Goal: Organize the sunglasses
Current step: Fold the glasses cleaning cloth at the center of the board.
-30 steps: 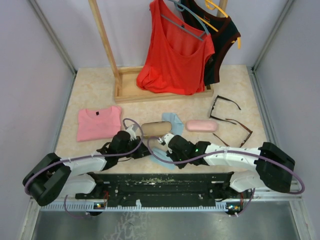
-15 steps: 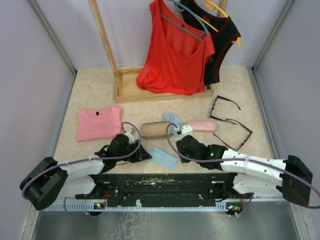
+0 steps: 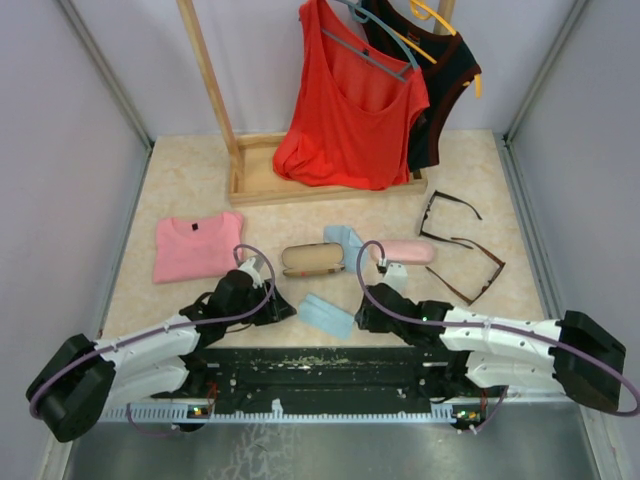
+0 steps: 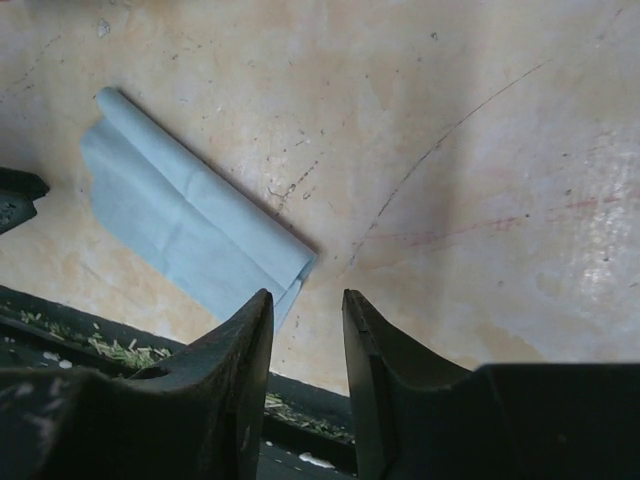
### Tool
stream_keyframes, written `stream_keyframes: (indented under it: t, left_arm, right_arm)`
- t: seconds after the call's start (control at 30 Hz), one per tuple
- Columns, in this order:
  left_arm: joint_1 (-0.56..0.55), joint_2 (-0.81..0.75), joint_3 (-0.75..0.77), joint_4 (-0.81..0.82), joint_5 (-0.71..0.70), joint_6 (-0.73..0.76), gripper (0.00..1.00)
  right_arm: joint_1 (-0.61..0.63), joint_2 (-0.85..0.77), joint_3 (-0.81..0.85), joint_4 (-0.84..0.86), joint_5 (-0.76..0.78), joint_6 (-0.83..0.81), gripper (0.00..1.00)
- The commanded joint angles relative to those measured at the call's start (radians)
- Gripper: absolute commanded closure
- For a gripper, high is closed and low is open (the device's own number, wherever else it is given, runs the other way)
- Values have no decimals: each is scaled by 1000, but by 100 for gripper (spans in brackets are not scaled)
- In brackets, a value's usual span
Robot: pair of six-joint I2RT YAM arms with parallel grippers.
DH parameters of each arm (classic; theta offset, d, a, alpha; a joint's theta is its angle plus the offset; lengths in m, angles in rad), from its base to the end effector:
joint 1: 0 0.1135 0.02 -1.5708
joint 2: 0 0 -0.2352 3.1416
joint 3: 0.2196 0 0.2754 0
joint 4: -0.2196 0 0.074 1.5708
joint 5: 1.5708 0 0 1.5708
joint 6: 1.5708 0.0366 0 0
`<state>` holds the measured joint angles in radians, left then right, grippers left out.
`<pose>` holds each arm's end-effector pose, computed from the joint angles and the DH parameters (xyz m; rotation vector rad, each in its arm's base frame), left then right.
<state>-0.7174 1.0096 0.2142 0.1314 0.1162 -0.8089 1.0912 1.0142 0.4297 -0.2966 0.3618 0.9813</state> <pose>0.1575 -0.1431 0.0947 -0.0419 2.4070 -0.9116 0.1139 0.1909 0.1314 0.0261 2.4442 0.5266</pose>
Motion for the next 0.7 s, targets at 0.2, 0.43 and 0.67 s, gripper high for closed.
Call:
stream_keyframes:
  t: [0.2, 0.43, 0.67]
  left_arm:
    - [4, -19, 15, -18, -23, 23, 48]
    - [5, -32, 33, -30, -72, 40, 46]
    - [7, -24, 47, -31, -75, 50, 46]
  right_arm:
    - [16, 78, -13, 154, -5, 151, 60]
    - [16, 123, -1, 133, 6, 185, 62]
    - [15, 187, 31, 105, -4, 178, 62]
